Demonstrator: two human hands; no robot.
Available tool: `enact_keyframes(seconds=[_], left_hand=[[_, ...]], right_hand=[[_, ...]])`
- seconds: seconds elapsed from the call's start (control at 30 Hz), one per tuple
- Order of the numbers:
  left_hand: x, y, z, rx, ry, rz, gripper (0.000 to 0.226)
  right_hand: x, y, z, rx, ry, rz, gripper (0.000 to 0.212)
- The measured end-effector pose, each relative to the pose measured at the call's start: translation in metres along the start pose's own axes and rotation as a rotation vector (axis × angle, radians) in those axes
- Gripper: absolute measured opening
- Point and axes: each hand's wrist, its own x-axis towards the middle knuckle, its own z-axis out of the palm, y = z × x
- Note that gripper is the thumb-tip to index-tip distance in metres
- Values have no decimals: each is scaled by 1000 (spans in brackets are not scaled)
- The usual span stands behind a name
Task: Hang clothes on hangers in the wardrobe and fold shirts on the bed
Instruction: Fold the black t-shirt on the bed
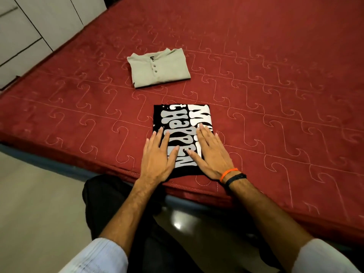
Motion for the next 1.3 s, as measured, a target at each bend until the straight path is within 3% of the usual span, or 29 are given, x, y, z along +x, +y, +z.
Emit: enact_keyframes(seconds=[0.13, 0.23, 0.37, 0.5, 0.6, 0.73, 0.83, 1.1, 1.23, 1.3], left_hand=[[-2, -3, -9, -102, -19, -27, 73], [-6, 4, -20, -196, 56, -136, 68], [-4, 8, -37, -309, 105, -439, 70], [4, 13, -60, -388, -47, -691, 60], [13, 11, -71, -379, -178, -730, 46], [20, 11, -80, -676, -337, -793, 32], [19, 9, -81, -665, -386, -813, 25], [20, 7, -82, -615, -449, -772, 23], [20, 6, -81, -768, -494, -863, 21], [21, 5, -80, -854, -510, -907, 23]], right_hand=[[1, -1, -9, 3, -4, -5, 81], [2, -12, -15, -11, 106, -46, 73], [3, -32, -18, -9, 187, -215, 54], [2, -48, -16, -15, 145, -291, 49], [2, -54, -13, -15, 112, -292, 61], [-2, -67, -13, -70, 63, -253, 91], [-3, -77, -13, -156, 49, -225, 104], [-5, -77, -13, -151, 62, -260, 88], [-8, -82, -14, -193, 30, -241, 91], [-8, -88, -15, -197, 30, -204, 83]])
